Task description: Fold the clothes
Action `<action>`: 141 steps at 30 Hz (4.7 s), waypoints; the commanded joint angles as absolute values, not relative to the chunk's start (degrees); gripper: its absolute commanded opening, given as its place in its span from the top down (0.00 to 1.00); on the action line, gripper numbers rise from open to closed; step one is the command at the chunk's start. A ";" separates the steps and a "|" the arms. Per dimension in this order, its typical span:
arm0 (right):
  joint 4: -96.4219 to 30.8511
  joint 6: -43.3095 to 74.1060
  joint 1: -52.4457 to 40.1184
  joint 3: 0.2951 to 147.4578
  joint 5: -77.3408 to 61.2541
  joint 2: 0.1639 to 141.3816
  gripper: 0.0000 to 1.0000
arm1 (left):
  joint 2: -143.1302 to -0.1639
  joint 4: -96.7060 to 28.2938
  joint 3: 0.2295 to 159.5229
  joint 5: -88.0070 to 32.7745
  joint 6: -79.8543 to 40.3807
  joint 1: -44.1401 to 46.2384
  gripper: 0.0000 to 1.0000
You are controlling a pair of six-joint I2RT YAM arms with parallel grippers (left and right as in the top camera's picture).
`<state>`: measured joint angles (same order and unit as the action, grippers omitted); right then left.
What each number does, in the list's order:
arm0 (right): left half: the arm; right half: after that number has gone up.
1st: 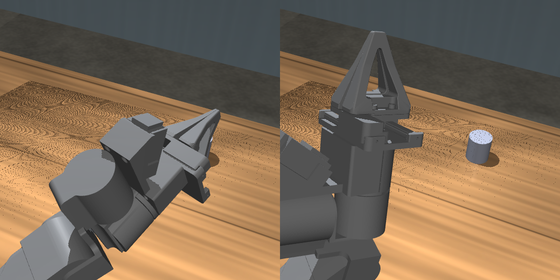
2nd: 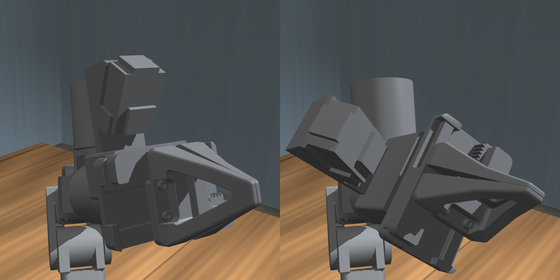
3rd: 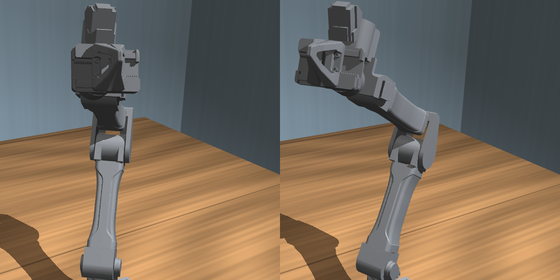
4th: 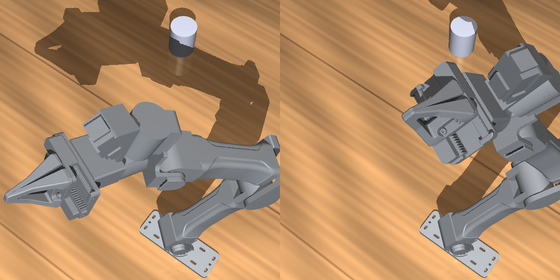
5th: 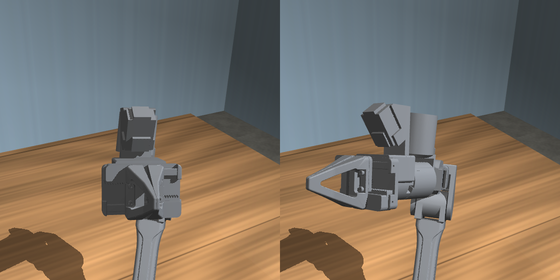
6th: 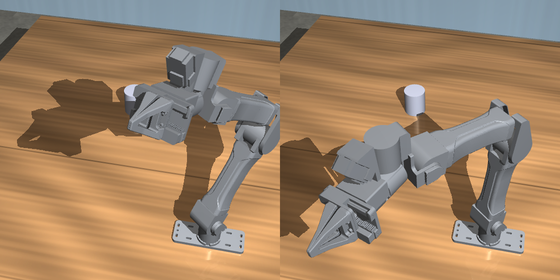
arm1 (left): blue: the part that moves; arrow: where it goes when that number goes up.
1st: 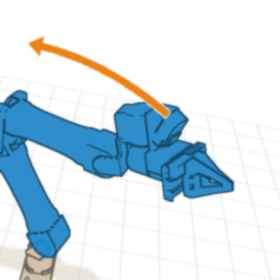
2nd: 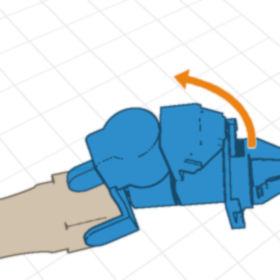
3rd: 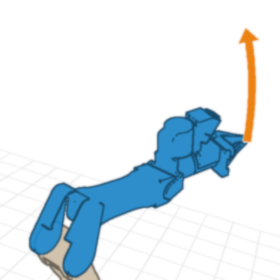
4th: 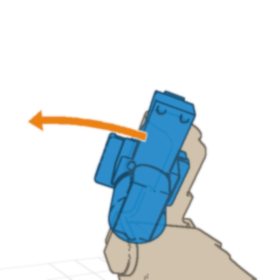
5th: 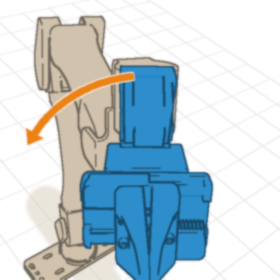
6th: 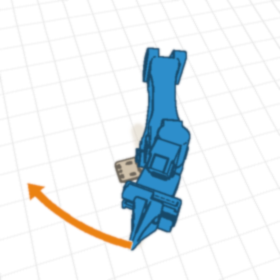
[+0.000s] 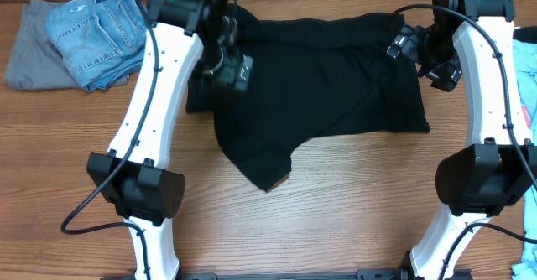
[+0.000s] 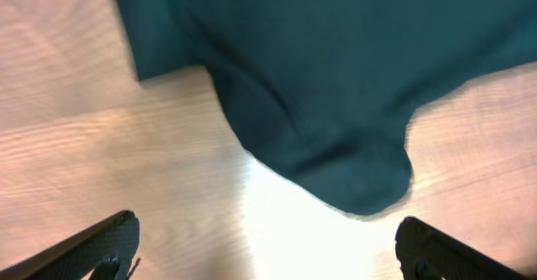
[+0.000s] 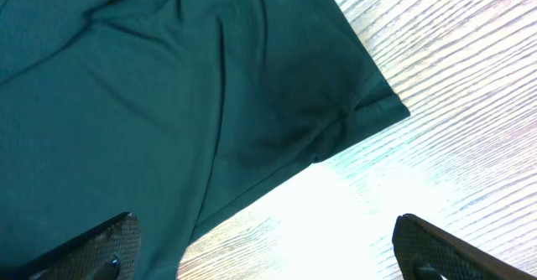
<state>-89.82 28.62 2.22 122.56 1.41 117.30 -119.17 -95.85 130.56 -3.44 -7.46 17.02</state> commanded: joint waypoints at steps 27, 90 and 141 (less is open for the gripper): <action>-74.72 28.23 7.27 102.13 7.05 115.68 0.00 | -120.29 -73.54 89.56 -11.44 -12.91 39.33 0.10; -56.66 28.25 7.27 86.61 8.60 120.60 0.41 | -120.31 -74.76 80.64 -4.05 -17.98 38.70 0.92; -55.57 31.05 9.56 85.80 6.35 119.22 0.48 | -114.59 -75.24 80.66 -4.03 -18.00 38.65 0.93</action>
